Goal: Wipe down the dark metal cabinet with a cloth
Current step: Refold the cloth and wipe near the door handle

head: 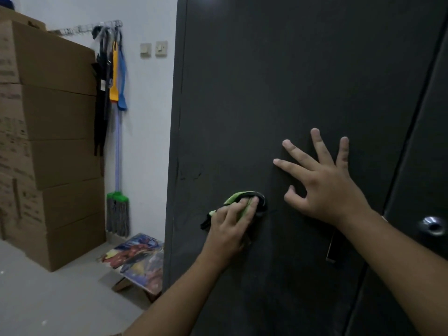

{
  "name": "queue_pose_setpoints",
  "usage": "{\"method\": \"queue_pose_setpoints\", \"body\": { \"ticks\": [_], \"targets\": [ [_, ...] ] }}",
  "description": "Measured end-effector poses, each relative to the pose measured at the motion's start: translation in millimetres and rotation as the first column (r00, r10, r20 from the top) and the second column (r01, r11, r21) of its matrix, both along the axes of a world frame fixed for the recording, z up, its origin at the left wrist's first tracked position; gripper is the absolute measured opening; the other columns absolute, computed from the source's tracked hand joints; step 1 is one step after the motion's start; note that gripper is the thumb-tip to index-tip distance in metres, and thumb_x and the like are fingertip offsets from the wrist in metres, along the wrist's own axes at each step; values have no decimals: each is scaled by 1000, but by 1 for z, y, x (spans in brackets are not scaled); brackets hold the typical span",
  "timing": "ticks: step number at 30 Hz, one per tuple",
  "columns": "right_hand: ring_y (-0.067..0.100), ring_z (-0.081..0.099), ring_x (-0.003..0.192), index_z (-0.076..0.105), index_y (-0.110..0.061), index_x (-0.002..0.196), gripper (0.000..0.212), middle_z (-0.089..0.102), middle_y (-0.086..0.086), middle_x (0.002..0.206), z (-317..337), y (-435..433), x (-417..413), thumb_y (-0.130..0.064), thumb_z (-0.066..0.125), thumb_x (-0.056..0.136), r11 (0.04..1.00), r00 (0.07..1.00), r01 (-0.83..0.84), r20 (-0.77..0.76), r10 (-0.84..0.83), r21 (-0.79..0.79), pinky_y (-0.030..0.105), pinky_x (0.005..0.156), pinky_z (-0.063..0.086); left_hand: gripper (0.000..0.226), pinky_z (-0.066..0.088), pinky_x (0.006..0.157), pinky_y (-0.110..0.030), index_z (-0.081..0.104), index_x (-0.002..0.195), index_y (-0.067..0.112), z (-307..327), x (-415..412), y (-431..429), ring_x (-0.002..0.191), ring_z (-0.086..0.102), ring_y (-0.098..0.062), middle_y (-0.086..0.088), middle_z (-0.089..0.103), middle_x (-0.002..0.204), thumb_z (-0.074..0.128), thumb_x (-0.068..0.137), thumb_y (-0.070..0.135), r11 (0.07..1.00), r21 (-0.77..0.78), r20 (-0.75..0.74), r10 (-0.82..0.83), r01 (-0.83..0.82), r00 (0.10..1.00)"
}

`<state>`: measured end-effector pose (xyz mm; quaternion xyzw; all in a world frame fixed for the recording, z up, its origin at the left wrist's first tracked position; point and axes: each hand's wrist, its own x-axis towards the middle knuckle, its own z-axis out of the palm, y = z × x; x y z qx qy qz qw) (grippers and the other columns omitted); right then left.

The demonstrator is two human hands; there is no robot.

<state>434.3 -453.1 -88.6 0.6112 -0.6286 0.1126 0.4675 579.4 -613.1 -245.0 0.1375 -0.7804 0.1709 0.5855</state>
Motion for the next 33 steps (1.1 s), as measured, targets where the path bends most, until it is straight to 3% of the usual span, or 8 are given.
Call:
{"method": "queue_pose_setpoints", "body": {
  "ticks": [3, 5, 8, 10, 13, 23, 28, 33],
  "targets": [
    [38, -1, 153, 54, -32, 141, 62, 28, -6, 162, 0, -1, -1, -42, 41, 81, 1000, 1000, -4, -7, 4, -1, 73, 112, -10, 63, 40, 73, -36, 42, 148, 26, 16, 25, -26, 97, 54, -21, 1, 49, 135, 66, 89, 29, 974, -218, 127, 97, -67, 987],
    [38, -1, 153, 53, -32, 141, 62, 28, -5, 163, 0, -1, -3, -41, 40, 82, 1000, 1000, -6, -14, 6, 6, 72, 112, -11, 65, 42, 72, -36, 45, 146, 27, 36, 42, -50, 95, 57, -25, -1, 52, 133, 69, 86, 29, 970, -203, 99, 158, -135, 982],
    [39, -1, 153, 52, -31, 142, 59, 28, -4, 163, -1, -2, -3, -37, 43, 84, 1000, 1000, -1, -29, 1, -5, 72, 111, -12, 53, 47, 79, -43, 45, 145, 27, 67, 65, -73, 103, 54, -35, -9, 53, 130, 56, 94, 30, 965, 230, -157, 163, -124, 974],
    [41, 1, 152, 52, -30, 142, 57, 28, -2, 162, -2, -2, -4, -32, 51, 85, 1000, 999, 0, -46, 0, -11, 73, 110, -11, 49, 44, 86, -47, 43, 147, 27, 76, 69, -79, 107, 48, -37, -12, 51, 129, 52, 99, 31, 861, 507, -280, 207, -39, 937],
    [43, 1, 152, 49, -28, 145, 61, 26, 0, 163, -3, -2, -2, -28, 60, 85, 1000, 997, 21, -71, -21, -7, 75, 108, -9, 43, 40, 91, -49, 47, 142, 20, 67, 57, -67, 106, 46, -41, -18, 49, 127, 51, 100, 29, 804, 594, -320, 269, -29, 909],
    [43, -6, 151, 41, -30, 149, 60, 18, 0, 166, -4, -4, -3, -27, 54, 91, 1000, 998, 28, -64, -27, 11, 74, 106, -14, 46, 45, 79, -44, 45, 135, 27, -29, -13, 18, 91, 43, -30, -6, 42, 120, 51, 90, 36, 913, 407, -193, 94, -8, 977],
    [45, -6, 151, 41, -30, 149, 62, 17, 0, 166, -3, -3, -2, -27, 54, 89, 999, 997, 41, -68, -39, 29, 75, 106, -13, 81, 45, 74, -38, 44, 138, 31, -65, -24, 34, 94, 45, -22, -2, 43, 124, 85, 68, 30, 996, 92, 85, -24, 16, 996],
    [45, -3, 151, 46, -29, 147, 58, 22, 0, 165, -2, -3, -1, -24, 49, 89, 998, 999, 18, -41, -16, 59, 75, 106, -13, 66, 41, 71, -39, 43, 143, 32, -43, -4, 8, 94, 53, -25, -4, 48, 124, 74, 86, 22, 985, -161, 230, -27, 66, 973]
  ]
}}
